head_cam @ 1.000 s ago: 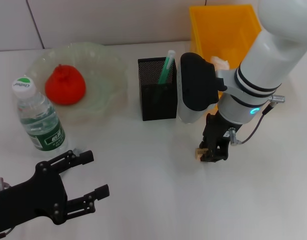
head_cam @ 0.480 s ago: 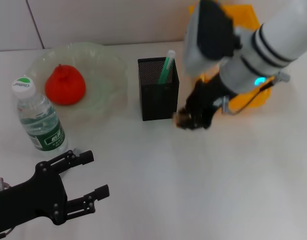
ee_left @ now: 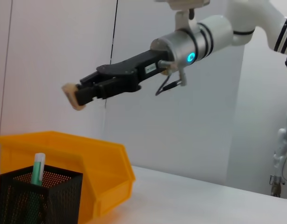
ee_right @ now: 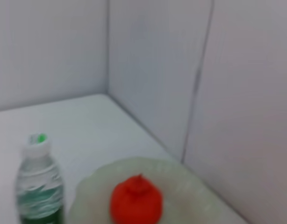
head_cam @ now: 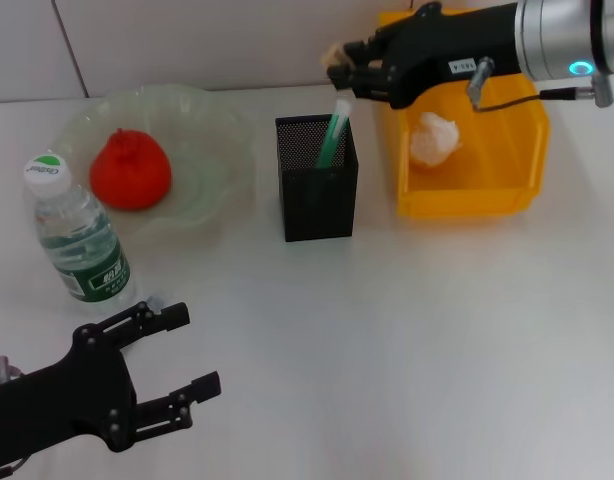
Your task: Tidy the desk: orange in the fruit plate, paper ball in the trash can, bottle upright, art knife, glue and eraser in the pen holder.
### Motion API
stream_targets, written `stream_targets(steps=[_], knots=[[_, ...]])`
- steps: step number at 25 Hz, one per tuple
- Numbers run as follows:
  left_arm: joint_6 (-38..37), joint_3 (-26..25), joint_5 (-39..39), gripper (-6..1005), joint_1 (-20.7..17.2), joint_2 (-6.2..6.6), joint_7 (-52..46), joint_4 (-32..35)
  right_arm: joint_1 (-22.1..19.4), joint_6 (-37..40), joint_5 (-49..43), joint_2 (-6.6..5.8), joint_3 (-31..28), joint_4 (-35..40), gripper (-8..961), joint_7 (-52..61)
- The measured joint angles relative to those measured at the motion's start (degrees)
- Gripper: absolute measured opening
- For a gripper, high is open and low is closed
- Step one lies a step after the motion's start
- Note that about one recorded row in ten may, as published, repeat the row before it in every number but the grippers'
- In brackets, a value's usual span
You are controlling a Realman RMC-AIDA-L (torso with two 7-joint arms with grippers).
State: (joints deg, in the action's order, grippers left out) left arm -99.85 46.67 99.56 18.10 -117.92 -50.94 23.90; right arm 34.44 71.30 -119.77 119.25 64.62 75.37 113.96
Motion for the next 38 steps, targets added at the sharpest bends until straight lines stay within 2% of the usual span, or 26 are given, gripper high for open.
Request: stream_targets(steps=[3, 5, 12, 22, 38], knots=[[0.0, 0.11, 0.02, 814, 0.17, -0.01, 0.01, 0.0, 0.66, -4.85, 1.6, 0.06, 0.46, -5.04, 287, -2.63], [0.01, 0.26, 0.03, 814, 0.23, -0.03, 0.0, 0.02, 2.84, -6.69, 2.51, 0.0, 0.28, -10.81, 291, -4.34], [-0.18, 0.27, 0.03, 814, -0.08, -0.02, -0.02, 0.2, 6.33, -7.79, 0.28, -0.1, 0.44, -17.03, 305, -3.92], [-0.71, 0.27, 0.02, 815, -0.59, 0.43, 0.18, 0.22, 10.44, -7.49, -9.7, -0.14, 0.73, -17.61, 325, 5.68], [-2.12, 0.27, 0.02, 814, -0.99, 0.41, -0.28, 0.3, 10.71, -10.63, -10.47, -0.07, 3.52, -20.52, 357, 5.48]])
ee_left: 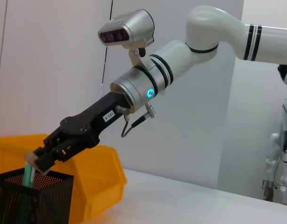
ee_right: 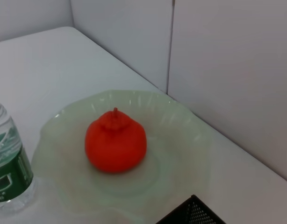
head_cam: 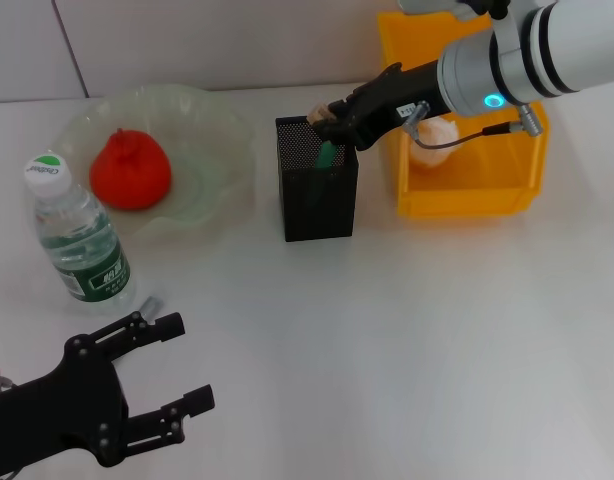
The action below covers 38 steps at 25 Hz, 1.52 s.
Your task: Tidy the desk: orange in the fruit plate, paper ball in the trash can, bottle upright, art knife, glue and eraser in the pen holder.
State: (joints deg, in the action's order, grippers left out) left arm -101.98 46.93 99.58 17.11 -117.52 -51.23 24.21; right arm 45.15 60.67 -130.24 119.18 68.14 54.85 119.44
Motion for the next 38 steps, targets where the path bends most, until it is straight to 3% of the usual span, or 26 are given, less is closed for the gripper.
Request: stream_targets(steps=[7, 12, 15, 17, 18, 20, 22, 27, 31, 33, 36, 38], knots=[[-0.46, -0.31, -0.01, 814, -0.1, -0.25, -0.01, 0.06, -0.06, -0.24, 0.04, 0.09, 1.54, 0.19, 371, -0.14], [-0.98, -0.57, -0.38, 814, -0.08, -0.32, -0.02, 0.11, -1.64, 0.39, 3.4, 0.0, 0.89, 2.89, 577, -1.12], [-1.72, -1.67, -0.57, 814, -0.1, -0.25, -0.02, 0.12, -5.35, 4.28, 10.94, -0.22, -1.27, 8.44, 701, -3.42], [-2.9, -4.05, -0.65, 814, -0.18, -0.22, 0.02, 0.14, -9.78, 11.72, 20.33, -0.26, -5.41, 13.67, 783, -6.93], [-3.33, -4.85, -0.65, 814, -0.18, -0.2, 0.03, 0.14, -9.78, 11.72, 20.33, -0.26, -5.41, 13.67, 790, -6.93], [-4.7, -6.93, -0.68, 815, -0.24, -0.1, 0.0, 0.15, -15.36, 21.22, 29.91, -0.24, -10.54, 15.86, 805, -13.99], [-5.57, -8.39, -0.69, 815, -0.23, -0.09, -0.09, 0.15, -17.49, 24.01, 33.44, -0.22, -12.1, 15.38, 820, -17.71], [-7.38, -11.69, -0.73, 815, 0.36, -0.36, -2.7, 1.55, -24.69, 36.36, 42.11, -1.08, -19.96, 5.45, 827, -33.24], [-7.3, -12.32, -2.54, 815, 0.82, -0.96, -7.74, 4.93, -25.99, 42.86, 42.17, -2.53, -26.67, -6.25, 827, -41.08], [-6.85, -12.28, -3.28, 815, 1.18, -0.97, -11.07, 7.03, -26.0, 45.12, 41.18, -4.02, -29.19, -13.01, 827, -45.47], [-5.35, -12.01, -3.37, 815, 1.47, -1.0, -16.05, 11.29, -25.58, 46.0, 38.08, -6.13, -29.36, -21.0, 827, -50.43], [-3.91, -11.59, -3.26, 815, 1.5, -1.08, -18.82, 14.03, -25.36, 46.08, 35.76, -6.45, -29.25, -23.68, 827, -52.98]])
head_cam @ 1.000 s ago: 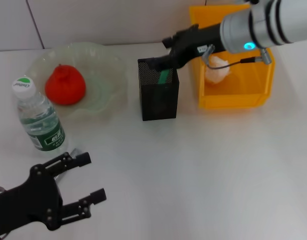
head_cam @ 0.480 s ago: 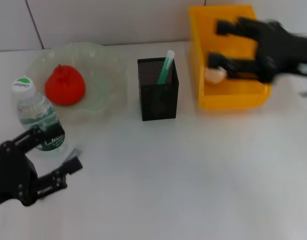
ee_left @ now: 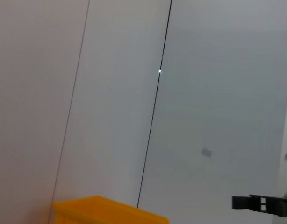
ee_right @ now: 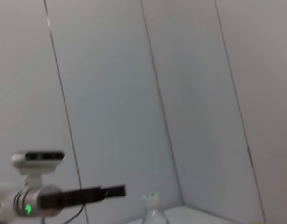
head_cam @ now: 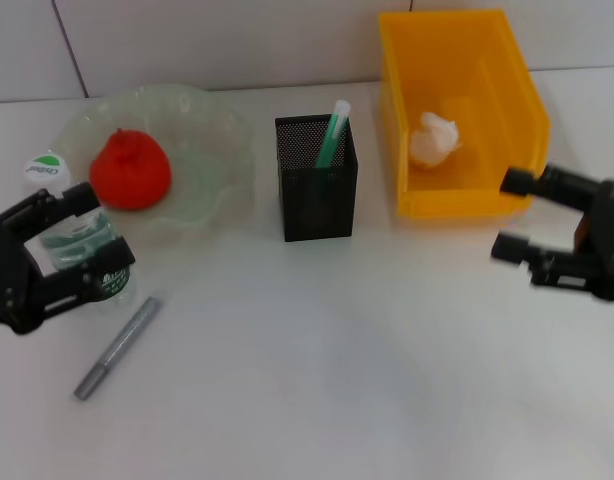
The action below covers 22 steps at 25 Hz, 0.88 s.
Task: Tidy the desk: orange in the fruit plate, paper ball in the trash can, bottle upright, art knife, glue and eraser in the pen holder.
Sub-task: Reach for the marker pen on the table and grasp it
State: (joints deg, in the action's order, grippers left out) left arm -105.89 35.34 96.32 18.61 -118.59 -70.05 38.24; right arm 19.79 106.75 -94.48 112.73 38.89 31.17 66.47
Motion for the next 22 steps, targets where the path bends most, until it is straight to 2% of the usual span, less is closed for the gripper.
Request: stream_targets(steps=[2, 4, 5, 7, 8, 9, 10, 12, 13, 14, 17, 20, 22], knots=[[3.37, 2.79, 0.04, 814, -0.1, -0.2, -5.11, 5.17, 0.12, -0.37, -2.2, 0.35, -0.04, -0.78, 827, -1.94], [4.68, 4.05, 0.0, 813, -0.28, -0.28, -6.71, 6.82, 0.45, -1.37, -4.25, 0.97, -0.14, -1.05, 827, -3.2], [6.63, 6.4, -0.18, 813, -0.75, -0.39, -8.78, 9.62, 0.71, -1.86, -4.92, 1.25, -0.11, -1.19, 827, -3.57], [6.63, 6.4, -0.18, 812, -0.75, -0.39, -8.78, 9.62, 1.09, -2.68, -5.55, 1.54, 0.07, -1.46, 827, -4.35], [8.76, 9.72, -0.68, 811, -1.57, -0.5, -11.16, 13.19, 1.21, -2.97, -5.73, 1.62, 0.08, -1.63, 827, -4.76], [13.15, 16.78, -2.31, 811, -3.73, -0.54, -15.59, 20.67, 1.26, -3.0, -5.86, 1.65, 0.12, -1.73, 827, -5.11], [16.36, 21.61, -3.06, 811, -5.77, -0.52, -17.92, 25.89, 1.3, -3.01, -6.04, 1.67, 0.18, -1.83, 827, -5.45], [16.36, 21.61, -3.06, 811, -5.77, -0.52, -17.92, 25.89, 1.39, -2.88, -6.71, 1.61, 0.35, -1.83, 827, -5.7], [19.27, 25.24, -3.22, 811, -7.59, -0.44, -19.55, 29.93, 1.42, -2.74, -7.14, 1.53, 0.49, -1.76, 827, -5.81], [24.45, 31.72, -3.07, 811, -11.08, -0.15, -24.05, 37.96, 1.51, -2.38, -7.91, 1.31, 0.67, -1.76, 827, -6.25], [25.44, 33.32, -2.71, 811, -12.16, -0.03, -26.82, 40.55, 2.18, 0.21, -12.2, 0.54, 0.91, -1.92, 827, -8.25], [25.97, 35.79, 3.36, 811, -12.99, 0.03, -35.11, 46.37, 2.69, 0.96, -15.2, -0.01, 0.9, -2.49, 827, -9.37], [25.97, 35.79, 3.36, 811, -12.99, 0.03, -35.11, 46.37, 3.01, -0.3, -16.2, -0.07, 0.91, -3.26, 827, -10.32]])
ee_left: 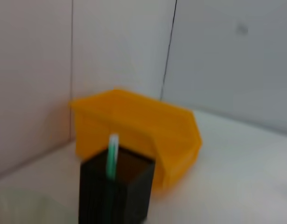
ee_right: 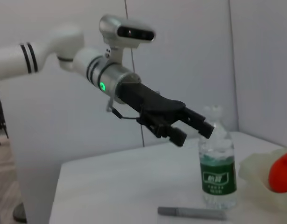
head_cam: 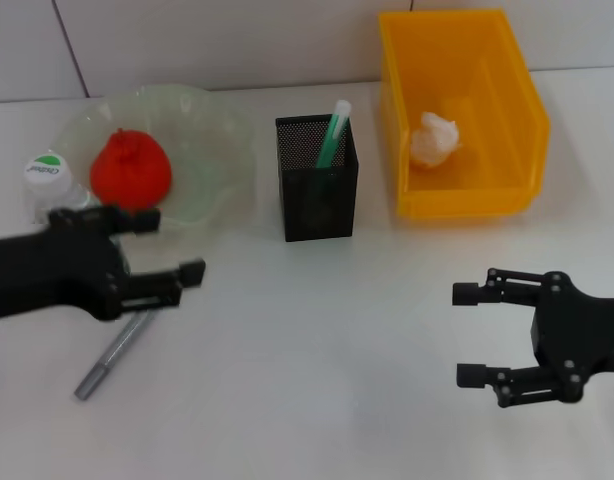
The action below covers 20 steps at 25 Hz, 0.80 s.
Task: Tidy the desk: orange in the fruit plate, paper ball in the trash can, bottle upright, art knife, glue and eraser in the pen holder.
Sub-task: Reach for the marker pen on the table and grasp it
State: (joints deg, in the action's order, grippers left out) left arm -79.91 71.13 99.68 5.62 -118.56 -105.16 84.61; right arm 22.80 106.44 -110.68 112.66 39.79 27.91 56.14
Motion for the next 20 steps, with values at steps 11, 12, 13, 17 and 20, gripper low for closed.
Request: stream_targets(steps=[11, 12, 13, 17, 20], knots=[[3.06, 10.68, 19.41, 810, 3.04, -0.1, -19.12, 8.42, 1.44, -9.54, -0.43, 1.83, -0.8, -7.02, 827, -4.03], [3.07, 11.34, 20.21, 810, 3.1, -0.1, -19.79, 9.15, 1.66, -9.71, -0.33, 1.88, -0.93, -7.26, 827, -4.03], [3.07, 11.82, 20.9, 810, 3.14, -0.09, -20.35, 9.67, 1.95, -9.64, -0.28, 1.88, -1.2, -7.55, 827, -4.03], [3.13, 12.97, 22.21, 810, 3.45, -0.14, -21.63, 10.95, 2.44, -8.16, -0.13, 1.88, -2.58, -8.07, 827, -5.02], [3.91, 13.04, 22.43, 810, 3.31, -0.13, -22.76, 11.03, 2.29, -7.8, -0.08, 1.54, -3.47, -8.04, 827, -5.31]])
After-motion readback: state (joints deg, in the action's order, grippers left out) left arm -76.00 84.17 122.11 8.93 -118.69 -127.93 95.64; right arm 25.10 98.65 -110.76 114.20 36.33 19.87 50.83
